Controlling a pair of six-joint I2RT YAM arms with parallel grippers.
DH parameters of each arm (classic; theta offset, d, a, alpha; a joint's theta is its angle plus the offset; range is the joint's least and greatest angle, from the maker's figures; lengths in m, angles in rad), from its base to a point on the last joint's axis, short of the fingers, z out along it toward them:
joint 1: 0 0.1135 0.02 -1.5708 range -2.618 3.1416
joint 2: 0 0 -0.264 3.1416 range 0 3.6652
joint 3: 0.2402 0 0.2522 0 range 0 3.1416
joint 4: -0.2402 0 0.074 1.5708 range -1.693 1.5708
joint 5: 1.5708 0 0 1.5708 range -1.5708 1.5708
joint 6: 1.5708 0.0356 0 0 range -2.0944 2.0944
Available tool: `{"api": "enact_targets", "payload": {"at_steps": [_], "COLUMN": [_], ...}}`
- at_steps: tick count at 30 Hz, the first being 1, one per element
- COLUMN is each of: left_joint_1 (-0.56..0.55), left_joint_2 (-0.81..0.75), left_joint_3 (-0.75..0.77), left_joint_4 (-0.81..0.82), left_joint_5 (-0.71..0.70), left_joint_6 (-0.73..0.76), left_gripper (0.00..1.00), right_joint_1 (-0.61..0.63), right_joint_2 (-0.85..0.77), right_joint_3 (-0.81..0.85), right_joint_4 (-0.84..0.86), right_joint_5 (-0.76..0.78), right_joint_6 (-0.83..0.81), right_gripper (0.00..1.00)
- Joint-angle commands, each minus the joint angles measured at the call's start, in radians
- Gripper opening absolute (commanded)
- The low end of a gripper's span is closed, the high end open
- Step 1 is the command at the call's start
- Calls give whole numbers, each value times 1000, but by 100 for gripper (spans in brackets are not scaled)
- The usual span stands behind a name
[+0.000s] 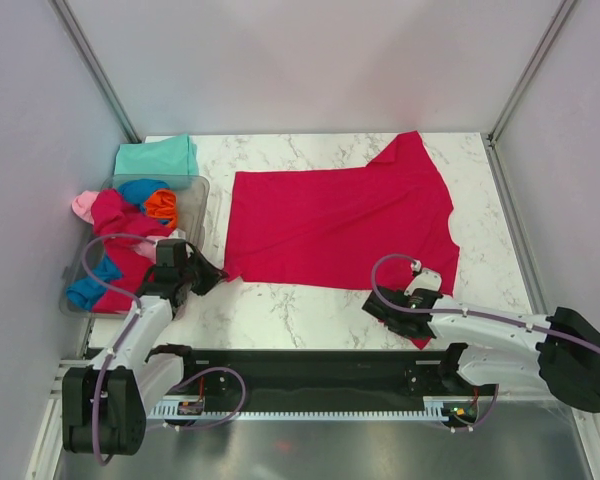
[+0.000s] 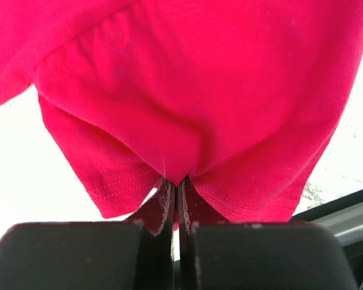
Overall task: Fold and stack the t-shirts
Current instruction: Fold the tshirt
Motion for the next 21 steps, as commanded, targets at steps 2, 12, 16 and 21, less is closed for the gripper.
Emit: {"api": "enact_targets", "payload": {"at_steps": [2,12,16,21], "left_joint_1": [4,-1,-1,-1], "left_joint_2": [-62,-51,83,247], "left_joint_3": [72,213,339,460], "left_joint_4": [-93,-224,-253,-279], "left_joint_5": [43,113,119,129], "left_joint_6": [64,92,138,186], "left_gripper": [2,2,2,2], "right_joint_1": [9,-58,-186,-411], "right_joint_2": [-94,-139,-71,2], "right_joint_3": [-26,304,396,463], "right_joint_4": [3,-244,-178,15], "right_joint_5": [-20,204,214,128], "right_joint_6": [-7,-113,-359,-622], "right_gripper": [0,0,0,0]}}
